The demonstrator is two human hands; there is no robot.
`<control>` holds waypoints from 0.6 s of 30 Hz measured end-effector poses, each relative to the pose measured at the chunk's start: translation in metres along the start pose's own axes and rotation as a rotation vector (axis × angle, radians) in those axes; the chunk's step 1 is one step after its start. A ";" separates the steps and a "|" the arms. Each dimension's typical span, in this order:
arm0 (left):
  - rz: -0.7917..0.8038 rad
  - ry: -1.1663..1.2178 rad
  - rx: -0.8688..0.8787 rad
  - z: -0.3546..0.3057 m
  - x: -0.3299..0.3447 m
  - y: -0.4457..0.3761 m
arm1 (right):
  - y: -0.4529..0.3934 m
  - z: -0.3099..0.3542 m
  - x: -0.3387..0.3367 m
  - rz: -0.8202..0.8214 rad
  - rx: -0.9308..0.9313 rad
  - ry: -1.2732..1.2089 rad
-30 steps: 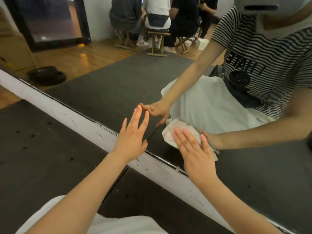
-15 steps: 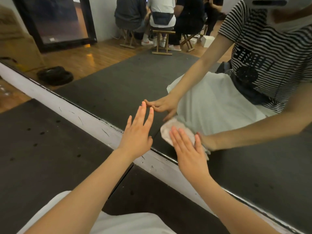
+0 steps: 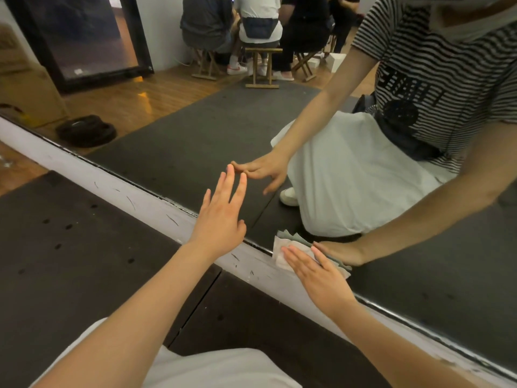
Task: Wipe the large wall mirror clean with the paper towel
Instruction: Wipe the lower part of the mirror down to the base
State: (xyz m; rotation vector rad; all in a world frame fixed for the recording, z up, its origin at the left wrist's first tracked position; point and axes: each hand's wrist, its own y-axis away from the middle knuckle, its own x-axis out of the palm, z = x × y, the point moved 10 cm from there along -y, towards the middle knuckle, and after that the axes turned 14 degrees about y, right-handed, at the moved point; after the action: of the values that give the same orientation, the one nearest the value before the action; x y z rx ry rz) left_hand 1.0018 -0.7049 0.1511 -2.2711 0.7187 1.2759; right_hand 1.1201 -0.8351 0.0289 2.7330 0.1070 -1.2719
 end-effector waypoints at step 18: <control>-0.020 0.016 -0.052 0.006 -0.010 0.025 | -0.046 -0.015 -0.079 -0.043 0.091 0.042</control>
State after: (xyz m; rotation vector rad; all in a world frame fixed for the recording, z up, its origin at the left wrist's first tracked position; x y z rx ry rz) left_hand 0.9776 -0.7185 0.1544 -2.3269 0.6741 1.2830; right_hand 1.0753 -0.7880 0.0954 2.8504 0.1155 -1.2610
